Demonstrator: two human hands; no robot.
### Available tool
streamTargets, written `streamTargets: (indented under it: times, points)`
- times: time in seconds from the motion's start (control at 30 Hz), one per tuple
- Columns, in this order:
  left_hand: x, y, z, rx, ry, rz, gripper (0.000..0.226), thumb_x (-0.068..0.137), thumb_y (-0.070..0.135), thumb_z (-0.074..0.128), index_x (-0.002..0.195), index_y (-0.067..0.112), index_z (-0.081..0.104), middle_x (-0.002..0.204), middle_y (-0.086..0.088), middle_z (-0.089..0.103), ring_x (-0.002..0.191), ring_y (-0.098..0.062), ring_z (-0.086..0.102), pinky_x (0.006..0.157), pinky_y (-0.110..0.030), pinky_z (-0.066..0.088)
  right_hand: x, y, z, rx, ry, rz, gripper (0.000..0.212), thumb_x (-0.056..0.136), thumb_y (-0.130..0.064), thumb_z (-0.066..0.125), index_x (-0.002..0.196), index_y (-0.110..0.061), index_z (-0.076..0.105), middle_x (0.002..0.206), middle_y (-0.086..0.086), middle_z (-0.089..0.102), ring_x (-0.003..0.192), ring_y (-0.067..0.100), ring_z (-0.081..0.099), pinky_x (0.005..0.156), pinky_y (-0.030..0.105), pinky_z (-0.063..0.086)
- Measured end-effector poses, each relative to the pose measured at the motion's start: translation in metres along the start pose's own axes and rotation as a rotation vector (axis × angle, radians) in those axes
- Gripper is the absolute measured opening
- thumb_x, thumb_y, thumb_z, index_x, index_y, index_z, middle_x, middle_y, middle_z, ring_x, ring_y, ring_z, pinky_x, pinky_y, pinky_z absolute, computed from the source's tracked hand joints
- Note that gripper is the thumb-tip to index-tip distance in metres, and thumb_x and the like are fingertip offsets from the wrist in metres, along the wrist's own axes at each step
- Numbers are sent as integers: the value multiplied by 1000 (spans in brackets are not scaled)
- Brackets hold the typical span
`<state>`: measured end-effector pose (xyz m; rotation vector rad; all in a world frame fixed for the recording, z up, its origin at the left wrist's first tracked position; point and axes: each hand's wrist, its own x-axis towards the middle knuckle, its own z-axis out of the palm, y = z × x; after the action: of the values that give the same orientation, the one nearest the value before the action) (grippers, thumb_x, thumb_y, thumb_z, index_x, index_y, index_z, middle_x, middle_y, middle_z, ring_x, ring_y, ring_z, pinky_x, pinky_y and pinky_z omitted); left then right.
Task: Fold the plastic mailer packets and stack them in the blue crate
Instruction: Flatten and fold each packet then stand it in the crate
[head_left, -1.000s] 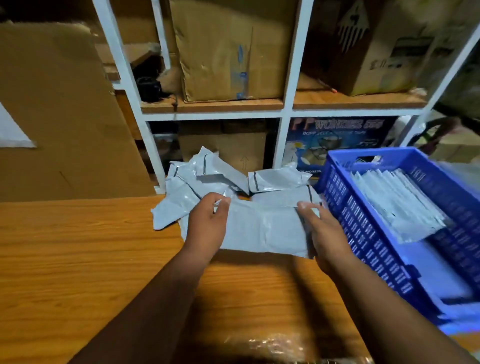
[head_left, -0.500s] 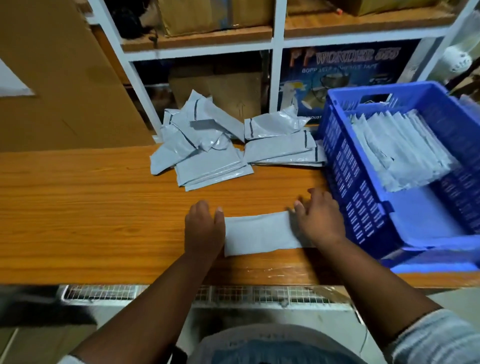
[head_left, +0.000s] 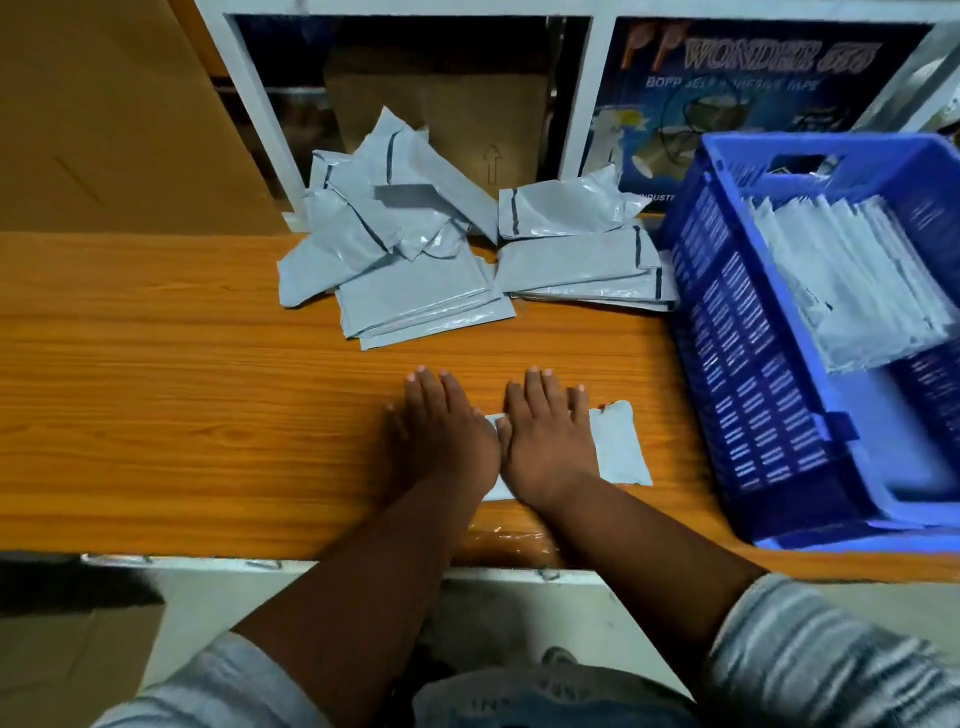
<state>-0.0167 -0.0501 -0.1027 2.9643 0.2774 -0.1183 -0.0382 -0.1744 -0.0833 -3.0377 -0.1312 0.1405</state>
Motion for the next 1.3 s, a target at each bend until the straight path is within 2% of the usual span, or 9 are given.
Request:
streamTargets:
  times: [0.3, 0.47, 0.57, 0.73, 0.93, 1.03, 1.1, 1.23, 1.3]
  points:
    - [1, -1, -2, 64, -44, -6, 74, 108, 49, 33, 171, 17, 9, 180, -13, -1, 165, -34, -5, 131, -61, 2, 4, 6, 15, 37, 72, -21, 63, 111, -49, 21, 166, -19, 32, 176, 13, 20, 165, 31, 11, 131, 58, 11]
    - [-9, 6, -19, 6, -1, 164, 66, 108, 47, 21, 162, 10, 36, 174, -16, 25, 162, -34, 19, 131, -53, 18, 3, 11, 8, 301, 122, 15, 56, 111, -43, 28, 159, -17, 42, 173, 10, 31, 163, 28, 19, 133, 53, 9]
    - [-18, 15, -15, 0, -12, 240, 64, 110, 42, 24, 165, 11, 31, 176, -15, 22, 163, -32, 18, 132, -50, 18, 8, 20, -4, 498, 88, 26, 50, 109, -36, 40, 154, -16, 47, 170, 14, 35, 161, 32, 24, 132, 51, 14]
    - [-25, 20, -10, 111, -55, 233, 75, 111, 54, 27, 170, 10, 14, 179, -15, 5, 165, -33, 4, 133, -52, 11, -11, 45, -2, 26, 117, -107, 57, 113, -48, 29, 160, -19, 42, 172, 18, 30, 163, 35, 16, 132, 58, 7]
    - [-23, 20, 1, 129, -22, 248, 79, 108, 59, 20, 170, 11, 7, 179, -15, 0, 166, -34, 0, 133, -53, 10, -15, 51, 13, 33, 112, -61, 63, 113, -54, 15, 169, -28, 26, 178, 14, 13, 165, 32, 5, 132, 58, 2]
    - [-23, 20, 6, 145, -33, 225, 86, 100, 60, 8, 170, 9, 14, 178, -18, 6, 165, -36, 5, 132, -57, 10, -13, 54, 11, 96, 88, -71, 62, 112, -53, 19, 166, -25, 31, 177, 14, 18, 165, 33, 8, 132, 58, 6]
    - [-23, 23, 1, 210, -26, 214, 85, 101, 59, 20, 167, 7, 22, 175, -21, 15, 163, -39, 13, 130, -62, 10, -16, 55, 8, 184, 117, -69, 58, 111, -48, 28, 160, -20, 38, 173, 14, 27, 163, 33, 16, 132, 57, 10]
    - [-36, 36, -9, 149, 100, 527, 71, 103, 45, 32, 159, 3, 42, 166, -23, 38, 156, -42, 33, 126, -62, 21, -14, 67, -11, 577, 123, -15, 51, 107, -26, 46, 157, -14, 46, 173, 14, 30, 163, 30, 19, 133, 49, 11]
    - [-47, 42, -2, 134, 85, 601, 70, 102, 40, 27, 160, 5, 42, 167, -19, 39, 157, -38, 32, 127, -61, 22, -18, 79, -15, 511, 114, -138, 53, 104, -24, 49, 156, -15, 45, 173, 14, 27, 163, 31, 16, 133, 50, 12]
